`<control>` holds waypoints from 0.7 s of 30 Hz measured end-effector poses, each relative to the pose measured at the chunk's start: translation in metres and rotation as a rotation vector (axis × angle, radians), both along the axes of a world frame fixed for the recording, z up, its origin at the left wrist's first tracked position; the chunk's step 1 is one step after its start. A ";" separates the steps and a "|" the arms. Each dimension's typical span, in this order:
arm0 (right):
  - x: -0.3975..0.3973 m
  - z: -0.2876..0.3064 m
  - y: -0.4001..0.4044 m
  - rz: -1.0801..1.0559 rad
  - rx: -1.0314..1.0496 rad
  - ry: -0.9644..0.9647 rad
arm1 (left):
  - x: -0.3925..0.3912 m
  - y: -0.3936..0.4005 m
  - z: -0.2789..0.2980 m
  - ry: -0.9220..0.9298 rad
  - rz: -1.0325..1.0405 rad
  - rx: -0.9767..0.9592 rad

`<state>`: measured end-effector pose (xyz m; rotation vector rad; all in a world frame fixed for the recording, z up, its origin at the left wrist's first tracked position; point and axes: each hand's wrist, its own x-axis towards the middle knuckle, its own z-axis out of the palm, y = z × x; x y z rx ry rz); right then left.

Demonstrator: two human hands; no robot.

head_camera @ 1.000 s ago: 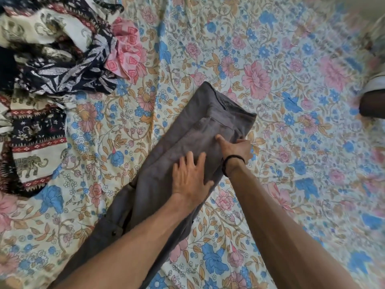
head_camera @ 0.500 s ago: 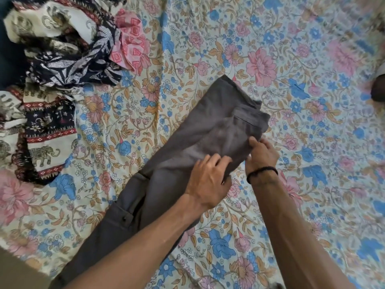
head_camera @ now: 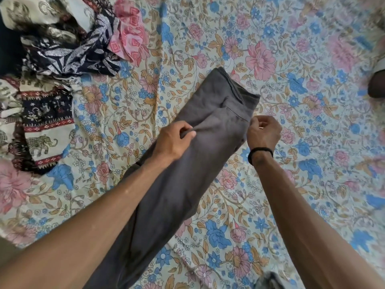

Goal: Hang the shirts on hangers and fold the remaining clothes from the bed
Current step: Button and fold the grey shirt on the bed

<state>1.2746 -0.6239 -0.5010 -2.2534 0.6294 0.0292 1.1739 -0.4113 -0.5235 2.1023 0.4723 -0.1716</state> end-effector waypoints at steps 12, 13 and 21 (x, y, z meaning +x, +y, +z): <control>0.025 0.011 0.018 0.244 0.008 -0.063 | 0.046 0.006 0.000 0.138 -0.099 -0.111; 0.028 0.015 0.019 0.253 0.105 -0.092 | 0.052 0.008 0.003 0.101 -0.096 -0.100; -0.008 0.008 0.014 0.003 0.074 0.060 | 0.012 -0.010 0.020 -0.049 -0.231 0.471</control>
